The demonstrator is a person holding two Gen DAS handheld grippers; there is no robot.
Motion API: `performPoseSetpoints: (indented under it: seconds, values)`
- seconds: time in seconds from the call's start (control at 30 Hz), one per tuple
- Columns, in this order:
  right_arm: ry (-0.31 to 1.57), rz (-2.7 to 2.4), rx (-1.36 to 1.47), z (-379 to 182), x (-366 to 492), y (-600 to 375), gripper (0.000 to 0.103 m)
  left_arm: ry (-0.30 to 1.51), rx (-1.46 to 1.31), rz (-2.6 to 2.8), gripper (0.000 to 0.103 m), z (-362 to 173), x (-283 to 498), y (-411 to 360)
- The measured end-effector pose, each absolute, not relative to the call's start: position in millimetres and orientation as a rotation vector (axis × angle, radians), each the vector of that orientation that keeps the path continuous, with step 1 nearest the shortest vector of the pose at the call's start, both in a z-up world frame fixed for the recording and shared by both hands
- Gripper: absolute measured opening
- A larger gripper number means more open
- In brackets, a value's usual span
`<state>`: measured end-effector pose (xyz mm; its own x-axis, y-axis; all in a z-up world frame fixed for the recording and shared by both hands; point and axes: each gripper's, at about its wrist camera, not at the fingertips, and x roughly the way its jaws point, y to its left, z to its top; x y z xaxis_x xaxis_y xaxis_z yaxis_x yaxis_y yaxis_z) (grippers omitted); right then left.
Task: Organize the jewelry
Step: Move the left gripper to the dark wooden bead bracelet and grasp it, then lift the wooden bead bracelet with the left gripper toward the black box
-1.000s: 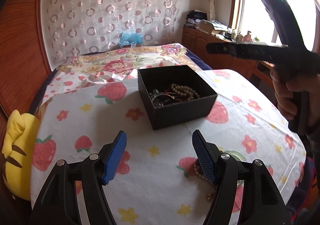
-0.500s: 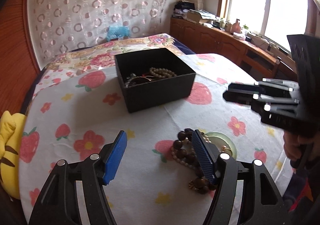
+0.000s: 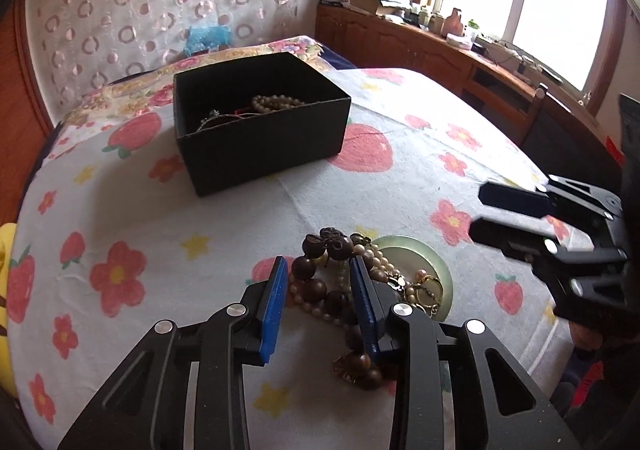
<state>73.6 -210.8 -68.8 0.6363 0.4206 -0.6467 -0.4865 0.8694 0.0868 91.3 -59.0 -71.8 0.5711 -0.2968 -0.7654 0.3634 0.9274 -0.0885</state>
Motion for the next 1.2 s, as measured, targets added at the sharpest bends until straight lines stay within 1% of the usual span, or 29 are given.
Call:
performPoseSetpoints:
  seconds: [0.27,0.33,0.4,0.47,0.5,0.53,0.7,0.93,1.2]
  values:
    - [0.732,0.523,-0.109,-80,69,-208,0.04,0.908,0.084,-0.361,0.03,-76,101,-59]
    - [0.731,0.527,-0.114,-80,69,-208,0.04,0.925,0.101,-0.349,0.021,-80,104,-60]
    - [0.731,0.53,-0.11,-81,68,-209,0.04,0.926,0.115,-0.343,0.019,-81,105,-61]
    - [0.734,0.532,-0.101,-81,69,-210,0.04,0.925,0.121,-0.345,0.016,-81,107,-61]
    - [0.736,0.532,-0.098,-81,70,-211,0.04,0.925,0.121,-0.347,0.013,-81,107,-61]
    - [0.737,0.532,-0.096,-81,70,-211,0.04,0.924,0.121,-0.346,0.013,-81,107,-61]
    - [0.744,0.533,-0.103,-83,71,-209,0.04,0.866,0.102,-0.353,0.012,-68,94,-58]
    - [0.751,0.53,-0.102,-84,72,-209,0.04,0.744,0.055,-0.373,0.012,-25,62,-51]
    - [0.76,0.532,-0.108,-85,73,-209,0.04,0.678,0.016,-0.352,0.012,-2,44,-37]
